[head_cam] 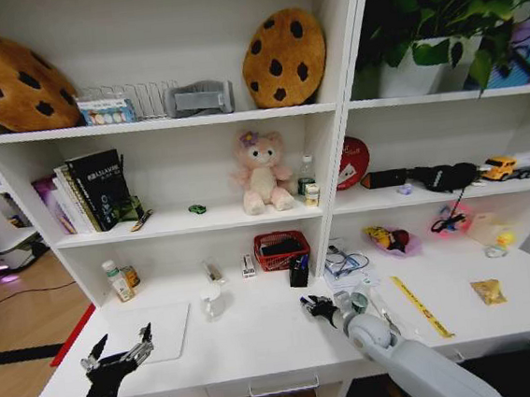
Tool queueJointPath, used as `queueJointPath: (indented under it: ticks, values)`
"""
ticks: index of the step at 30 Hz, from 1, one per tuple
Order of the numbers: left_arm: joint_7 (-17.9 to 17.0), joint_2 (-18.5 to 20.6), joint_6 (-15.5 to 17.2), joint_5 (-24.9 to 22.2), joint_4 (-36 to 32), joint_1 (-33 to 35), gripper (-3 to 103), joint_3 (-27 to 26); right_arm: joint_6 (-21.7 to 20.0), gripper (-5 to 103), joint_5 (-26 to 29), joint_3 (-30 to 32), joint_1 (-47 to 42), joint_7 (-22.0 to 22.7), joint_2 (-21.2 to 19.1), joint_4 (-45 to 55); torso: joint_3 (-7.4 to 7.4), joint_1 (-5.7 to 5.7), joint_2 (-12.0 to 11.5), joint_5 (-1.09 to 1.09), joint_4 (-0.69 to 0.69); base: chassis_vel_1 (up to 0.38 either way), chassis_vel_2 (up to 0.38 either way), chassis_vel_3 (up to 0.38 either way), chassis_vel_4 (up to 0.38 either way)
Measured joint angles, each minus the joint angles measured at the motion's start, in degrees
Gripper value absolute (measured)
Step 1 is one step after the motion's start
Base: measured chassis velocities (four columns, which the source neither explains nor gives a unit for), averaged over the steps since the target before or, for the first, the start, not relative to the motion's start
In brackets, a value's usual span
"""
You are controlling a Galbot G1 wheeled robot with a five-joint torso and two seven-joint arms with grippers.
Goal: Organize the objects on the table.
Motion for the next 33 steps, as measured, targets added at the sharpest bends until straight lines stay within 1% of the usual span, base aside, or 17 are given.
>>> queueJointPath:
  ticks: [1, 2, 4, 6, 7, 11, 18, 19, 21, 22, 23, 25, 26, 28, 29, 32, 33]
  values:
    - [0.0, 0.0, 0.0, 0.0, 0.0, 0.0, 100, 0.0, 0.17, 17, -0.02, 0.36, -0.18, 0.0, 0.08, -0.05, 0.0, 0.0, 0.0, 0.0, 0.0, 0.0, 0.0, 0.0, 0.0]
    - [0.0, 0.0, 0.0, 0.0, 0.0, 0.0, 100, 0.0, 0.17, 17, -0.02, 0.36, -0.18, 0.0, 0.08, -0.05, 0.0, 0.0, 0.0, 0.0, 0.0, 0.0, 0.0, 0.0, 0.0]
    - [0.02, 0.0, 0.0, 0.0, 0.0, 0.0, 100, 0.0, 0.37, 9, -0.03, 0.81, -0.19, 0.01, 0.15, -0.12, 0.0, 0.0, 0.0, 0.0, 0.0, 0.0, 0.0, 0.0, 0.0]
    - [0.02, 0.0, 0.0, 0.0, 0.0, -0.01, 100, 0.0, 0.36, 9, -0.02, 0.83, -0.19, 0.02, 0.15, -0.13, 0.0, 0.0, 0.0, 0.0, 0.01, 0.0, 0.0, 0.0, 0.0]
    - [0.01, 0.0, 0.02, 0.0, 0.0, 0.0, 100, 0.0, 0.41, 6, 0.01, 0.87, -0.16, 0.06, 0.16, -0.13, 0.0, 0.0, 0.0, 0.0, 0.0, 0.0, 0.0, 0.0, 0.0]
    - [0.02, 0.0, 0.02, 0.0, 0.0, 0.0, 100, 0.0, 1.4, 6, -0.87, 1.39, -0.13, 0.68, 0.4, 0.62, 0.0, 0.0, 0.0, 0.0, 0.0, 0.0, 0.0, 0.0, 0.0]
    - [0.01, 0.0, 0.02, 0.0, 0.0, 0.0, 100, 0.0, 1.66, 6, -0.63, 2.18, -0.67, 1.26, 0.23, 2.13, 0.0, 0.0, 0.0, 0.0, 0.0, 0.0, 0.0, 0.0, 0.0]
    - [0.01, 0.0, 0.02, 0.0, 0.0, 0.0, 100, 0.0, 2.23, 6, -0.63, 2.29, -0.73, 1.32, 0.23, 2.22, 0.0, 0.0, 0.0, 0.0, 0.0, 0.0, 0.0, 0.0, 0.0]
    - [0.01, 0.0, 0.01, 0.0, 0.0, 0.0, 100, 0.0, 4.92, 6, -0.68, 2.32, -0.58, 1.13, 0.37, 2.45, 0.0, 0.0, 0.0, 0.0, 0.0, 0.0, 0.0, 0.0, 0.0]
    - [0.01, 0.0, 0.01, 0.0, 0.0, 0.0, 100, 0.0, 4.92, 6, -0.68, 2.32, -0.58, 1.13, 0.37, 2.45, 0.0, 0.0, 0.0, 0.0, 0.0, 0.0, 0.0, 0.0, 0.0]
    - [0.01, 0.0, 0.02, 0.0, 0.0, 0.0, 100, 0.0, 6.95, 6, -1.2, 2.24, -0.21, 0.73, 0.55, 2.42, 0.0, 0.0, 0.0, 0.0, -0.01, 0.0, 0.0, 0.0, 0.0]
    - [0.0, 0.0, 0.01, 0.0, 0.0, 0.0, 100, 0.0, 12.15, 6, -5.02, 1.52, 1.39, -0.5, 1.23, 1.35, 0.0, 0.0, 0.0, -0.01, 0.0, 0.0, 0.0, 0.0, 0.0]
    - [0.0, 0.0, 0.01, 0.0, 0.0, 0.0, 100, 0.0, 12.15, 6, -5.02, 1.52, 1.39, -0.5, 1.23, 1.35, 0.0, 0.0, 0.0, -0.01, 0.0, 0.0, 0.0, 0.0, 0.0]
    - [0.0, 0.0, 0.01, 0.0, 0.0, 0.0, 100, 0.0, 18.56, 6, -10.34, -0.17, 3.64, -0.84, 2.11, -0.56, 0.0, 0.0, -0.01, 0.0, 0.01, 0.0, 0.0, 0.0, 0.0]
    - [0.0, 0.0, 0.01, 0.0, 0.0, 0.0, 100, 0.0, 18.56, 6, -10.34, -0.17, 3.64, -0.84, 2.11, -0.56, 0.0, 0.0, -0.01, 0.0, 0.01, 0.0, 0.0, 0.0, 0.0]
    - [0.0, 0.0, 0.0, 0.0, 0.0, 0.0, 100, 0.0, 24.76, 6, -13.68, -1.93, 6.09, -0.71, 3.45, -2.13, 0.0, 0.0, -0.01, -0.01, 0.0, 0.0, 0.0, 0.0, 0.0]
    - [0.0, 0.0, 0.0, 0.0, 0.0, 0.0, 100, 0.0, 24.76, 6, -13.68, -1.93, 6.09, -0.71, 3.45, -2.13, 0.0, 0.0, -0.01, -0.01, 0.0, 0.0, 0.0, 0.0, 0.0]
